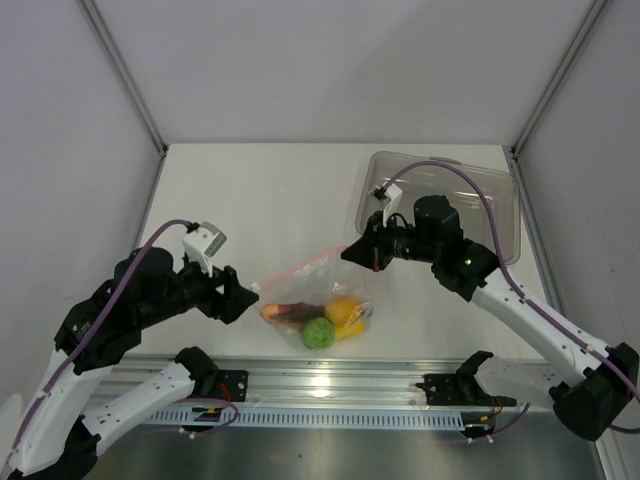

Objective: Place the food in the zip-top bag and seal the zipper
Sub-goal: Zip the zipper food storage bag at the center of the board, then place the zipper food storage bag at the center of the board.

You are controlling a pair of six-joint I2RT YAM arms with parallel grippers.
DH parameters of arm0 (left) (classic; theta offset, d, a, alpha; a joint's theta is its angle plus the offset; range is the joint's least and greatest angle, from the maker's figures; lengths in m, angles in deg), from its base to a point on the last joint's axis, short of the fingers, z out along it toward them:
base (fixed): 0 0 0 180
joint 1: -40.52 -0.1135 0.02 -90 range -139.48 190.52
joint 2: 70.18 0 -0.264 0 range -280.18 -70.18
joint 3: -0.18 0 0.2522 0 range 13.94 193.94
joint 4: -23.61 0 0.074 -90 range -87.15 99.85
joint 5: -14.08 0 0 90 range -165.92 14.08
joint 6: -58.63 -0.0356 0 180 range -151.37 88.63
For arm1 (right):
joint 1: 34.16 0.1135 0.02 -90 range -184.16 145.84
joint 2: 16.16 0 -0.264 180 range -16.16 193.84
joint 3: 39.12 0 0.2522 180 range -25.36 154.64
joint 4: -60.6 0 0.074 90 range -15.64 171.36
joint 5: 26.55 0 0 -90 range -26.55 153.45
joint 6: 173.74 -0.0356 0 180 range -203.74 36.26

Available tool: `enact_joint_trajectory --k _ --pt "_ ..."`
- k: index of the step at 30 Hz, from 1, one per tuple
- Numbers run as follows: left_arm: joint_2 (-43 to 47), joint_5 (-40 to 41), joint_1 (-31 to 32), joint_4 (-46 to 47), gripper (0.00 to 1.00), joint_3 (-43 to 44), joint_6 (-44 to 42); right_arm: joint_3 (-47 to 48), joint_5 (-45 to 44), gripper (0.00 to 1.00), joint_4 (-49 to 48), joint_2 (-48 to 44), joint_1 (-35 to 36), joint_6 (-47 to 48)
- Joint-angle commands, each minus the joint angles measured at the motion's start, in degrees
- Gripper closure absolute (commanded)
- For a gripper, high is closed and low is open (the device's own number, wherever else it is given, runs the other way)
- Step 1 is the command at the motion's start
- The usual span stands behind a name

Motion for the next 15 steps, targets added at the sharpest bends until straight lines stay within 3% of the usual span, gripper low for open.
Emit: enact_joint_trajectory --k 1,6,15 --pt "0.22 12.6 -0.33 0.04 0.01 3.68 1.48 5.11 -1.15 1.0 -3.05 5.36 -1.27 -1.79" --pt "2.41 20.35 -0.24 2.23 0.01 6.23 1.58 10.65 -0.36 1.0 -6.3 14.85 -3.47 -3.11" --pt "7.34 17.28 -0.33 8.12 0.01 3.16 -0.97 25.33 2.28 1.0 -13.07 37.43 -6.81 -2.76"
